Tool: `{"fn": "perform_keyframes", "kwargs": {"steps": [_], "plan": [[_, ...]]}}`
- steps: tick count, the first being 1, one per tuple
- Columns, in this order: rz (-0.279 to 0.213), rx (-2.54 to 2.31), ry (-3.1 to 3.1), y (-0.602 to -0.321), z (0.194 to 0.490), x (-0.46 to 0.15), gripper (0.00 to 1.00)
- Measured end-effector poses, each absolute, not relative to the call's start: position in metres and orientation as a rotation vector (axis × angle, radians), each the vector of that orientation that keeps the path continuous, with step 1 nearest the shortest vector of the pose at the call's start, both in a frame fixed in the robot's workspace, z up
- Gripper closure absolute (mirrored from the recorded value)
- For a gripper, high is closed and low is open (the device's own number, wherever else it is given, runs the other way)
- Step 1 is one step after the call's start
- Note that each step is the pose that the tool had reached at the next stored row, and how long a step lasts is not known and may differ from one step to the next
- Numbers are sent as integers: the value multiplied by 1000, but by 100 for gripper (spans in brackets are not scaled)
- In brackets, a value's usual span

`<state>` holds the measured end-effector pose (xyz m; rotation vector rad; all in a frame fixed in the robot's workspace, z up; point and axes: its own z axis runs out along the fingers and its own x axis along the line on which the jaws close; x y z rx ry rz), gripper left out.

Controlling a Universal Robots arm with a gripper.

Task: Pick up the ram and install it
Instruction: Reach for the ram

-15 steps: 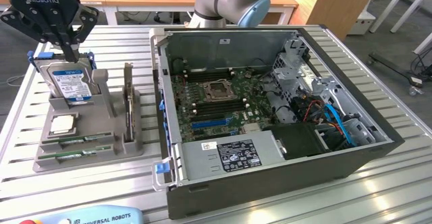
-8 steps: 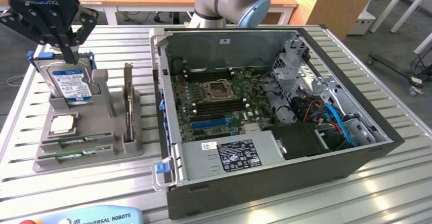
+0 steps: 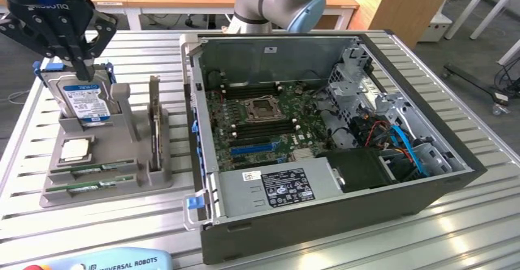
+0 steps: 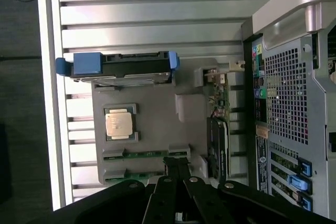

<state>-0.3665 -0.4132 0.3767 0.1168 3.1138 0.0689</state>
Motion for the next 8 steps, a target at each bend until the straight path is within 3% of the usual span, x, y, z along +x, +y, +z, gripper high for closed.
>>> {"fn": "perform_keyframes", "kwargs": {"steps": [8], "plan": [[69, 117, 3114, -417, 377, -367, 90]]}}
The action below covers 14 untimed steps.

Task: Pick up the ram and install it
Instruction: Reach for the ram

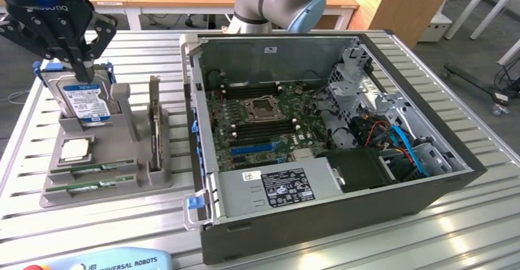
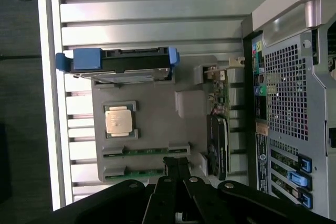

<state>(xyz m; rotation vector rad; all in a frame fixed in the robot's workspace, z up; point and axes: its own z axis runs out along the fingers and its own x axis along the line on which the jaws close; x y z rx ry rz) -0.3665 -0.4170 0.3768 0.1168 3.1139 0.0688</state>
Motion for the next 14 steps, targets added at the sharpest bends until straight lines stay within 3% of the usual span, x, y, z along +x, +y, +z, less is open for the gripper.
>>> {"fn": "perform_keyframes", "kwargs": {"steps": [14], "plan": [[69, 117, 3114, -422, 377, -367, 90]]}}
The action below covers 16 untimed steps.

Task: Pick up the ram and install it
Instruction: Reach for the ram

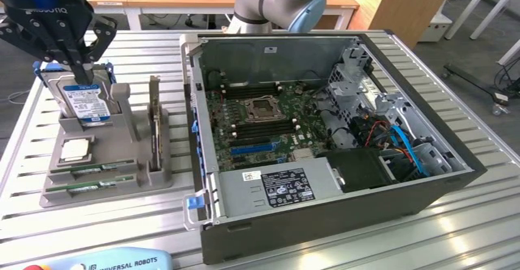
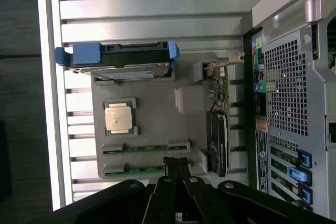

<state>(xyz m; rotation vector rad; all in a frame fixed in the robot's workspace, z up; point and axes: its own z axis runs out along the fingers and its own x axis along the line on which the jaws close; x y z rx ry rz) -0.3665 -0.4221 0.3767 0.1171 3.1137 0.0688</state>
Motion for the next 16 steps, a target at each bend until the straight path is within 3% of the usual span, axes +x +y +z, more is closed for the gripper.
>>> {"fn": "perform_keyframes", "kwargs": {"steps": [16], "plan": [[69, 117, 3114, -425, 377, -367, 90]]}}
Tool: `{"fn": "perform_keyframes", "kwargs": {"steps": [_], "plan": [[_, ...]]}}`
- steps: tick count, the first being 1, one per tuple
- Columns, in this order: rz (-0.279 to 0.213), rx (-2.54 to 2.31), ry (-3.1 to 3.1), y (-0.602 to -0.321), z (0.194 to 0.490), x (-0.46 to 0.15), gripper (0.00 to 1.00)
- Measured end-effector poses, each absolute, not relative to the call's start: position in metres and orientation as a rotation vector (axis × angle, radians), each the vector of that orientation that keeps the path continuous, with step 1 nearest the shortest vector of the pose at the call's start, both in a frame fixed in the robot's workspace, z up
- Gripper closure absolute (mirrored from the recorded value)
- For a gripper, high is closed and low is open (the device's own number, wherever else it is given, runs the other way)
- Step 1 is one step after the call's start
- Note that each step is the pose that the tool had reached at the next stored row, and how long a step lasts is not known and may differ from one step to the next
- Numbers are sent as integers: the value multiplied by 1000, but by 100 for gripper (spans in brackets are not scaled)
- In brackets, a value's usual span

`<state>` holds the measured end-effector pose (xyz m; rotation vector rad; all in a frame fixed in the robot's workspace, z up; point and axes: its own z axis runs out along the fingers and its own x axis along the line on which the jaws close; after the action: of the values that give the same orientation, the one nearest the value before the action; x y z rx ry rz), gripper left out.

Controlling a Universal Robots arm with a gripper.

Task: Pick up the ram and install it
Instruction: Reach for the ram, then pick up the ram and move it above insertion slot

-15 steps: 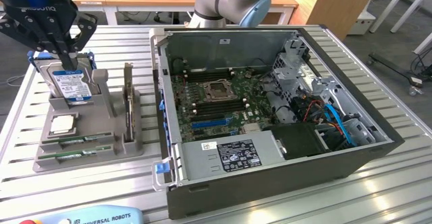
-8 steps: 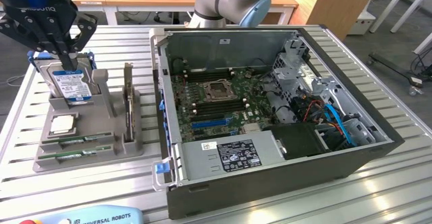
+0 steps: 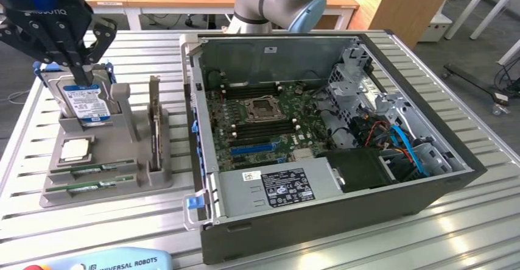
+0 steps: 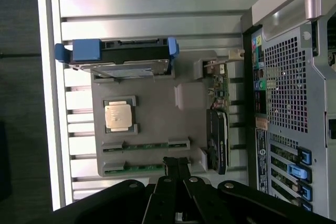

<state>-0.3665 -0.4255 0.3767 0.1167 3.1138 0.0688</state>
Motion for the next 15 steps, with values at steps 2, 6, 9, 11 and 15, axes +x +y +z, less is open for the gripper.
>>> {"fn": "perform_keyframes", "kwargs": {"steps": [2, 6, 9, 11, 15], "plan": [[69, 117, 3114, -427, 377, -367, 90], [69, 117, 3114, -430, 377, -367, 90], [69, 117, 3114, -433, 377, -366, 90], [69, 117, 3114, -433, 377, -367, 90], [69, 117, 3114, -433, 377, -367, 90]]}}
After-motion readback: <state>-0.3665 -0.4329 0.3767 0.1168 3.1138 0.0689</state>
